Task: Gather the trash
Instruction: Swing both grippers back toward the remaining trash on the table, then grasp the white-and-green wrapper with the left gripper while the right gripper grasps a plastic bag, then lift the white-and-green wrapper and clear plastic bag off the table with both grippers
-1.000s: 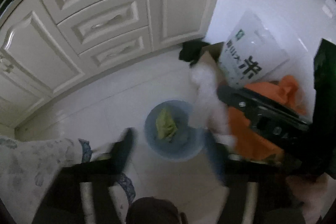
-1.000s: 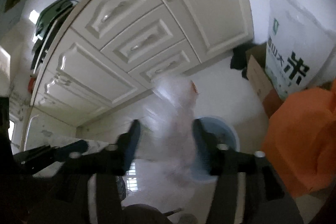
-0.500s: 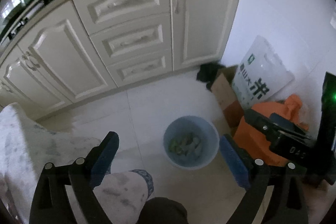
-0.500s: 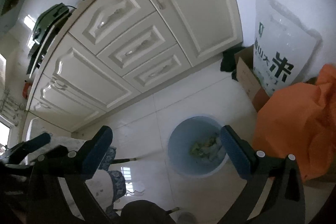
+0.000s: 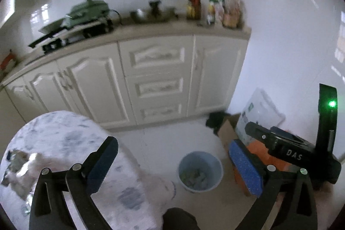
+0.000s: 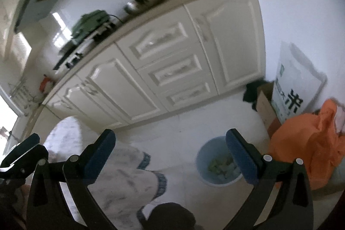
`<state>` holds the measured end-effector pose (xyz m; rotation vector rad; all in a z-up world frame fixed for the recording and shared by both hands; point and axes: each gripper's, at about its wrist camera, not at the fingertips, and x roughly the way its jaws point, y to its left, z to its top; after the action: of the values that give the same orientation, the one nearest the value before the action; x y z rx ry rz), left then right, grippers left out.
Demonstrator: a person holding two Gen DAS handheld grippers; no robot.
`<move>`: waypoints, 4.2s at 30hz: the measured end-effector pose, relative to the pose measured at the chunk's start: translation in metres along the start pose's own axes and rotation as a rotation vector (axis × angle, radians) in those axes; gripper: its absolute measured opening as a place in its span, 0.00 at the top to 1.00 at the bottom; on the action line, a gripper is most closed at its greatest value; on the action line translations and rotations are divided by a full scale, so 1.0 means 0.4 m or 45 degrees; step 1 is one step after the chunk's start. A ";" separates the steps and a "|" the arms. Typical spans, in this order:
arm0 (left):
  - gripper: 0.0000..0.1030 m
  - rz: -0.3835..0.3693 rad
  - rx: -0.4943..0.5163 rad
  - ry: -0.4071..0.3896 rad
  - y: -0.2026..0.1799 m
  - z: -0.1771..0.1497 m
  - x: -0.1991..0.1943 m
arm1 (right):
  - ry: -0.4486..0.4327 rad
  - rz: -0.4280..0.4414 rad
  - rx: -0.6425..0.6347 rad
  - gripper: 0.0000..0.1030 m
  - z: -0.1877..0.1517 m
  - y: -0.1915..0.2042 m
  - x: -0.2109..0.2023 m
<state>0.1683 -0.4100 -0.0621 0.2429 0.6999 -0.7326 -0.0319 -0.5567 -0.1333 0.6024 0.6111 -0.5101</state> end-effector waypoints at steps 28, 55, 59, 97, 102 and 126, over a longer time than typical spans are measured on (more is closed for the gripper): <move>0.01 0.494 -0.322 -0.445 0.244 -0.549 -0.733 | -0.166 0.322 -0.625 0.00 -0.221 0.737 -0.194; 0.01 0.394 -0.363 -0.019 0.419 -0.515 -0.461 | 0.082 0.248 -0.683 0.00 -0.301 0.725 0.034; 0.01 0.372 -0.337 0.079 0.448 -0.493 -0.362 | 0.125 0.245 -0.662 0.00 -0.302 0.710 0.085; 0.34 0.209 -0.318 0.199 0.564 -0.477 -0.216 | 0.381 0.275 -0.894 0.00 -0.333 0.871 0.388; 0.36 0.208 -0.272 0.224 0.543 -0.447 -0.179 | 0.431 0.317 -0.916 0.45 -0.345 0.875 0.427; 0.40 0.207 -0.308 0.177 0.518 -0.437 -0.175 | 0.307 0.381 -0.675 0.54 -0.315 0.652 0.183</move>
<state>0.1856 -0.1460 -0.1535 0.1278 0.8825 -0.4733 0.1290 -0.3077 -0.1698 0.2415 0.8309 0.0164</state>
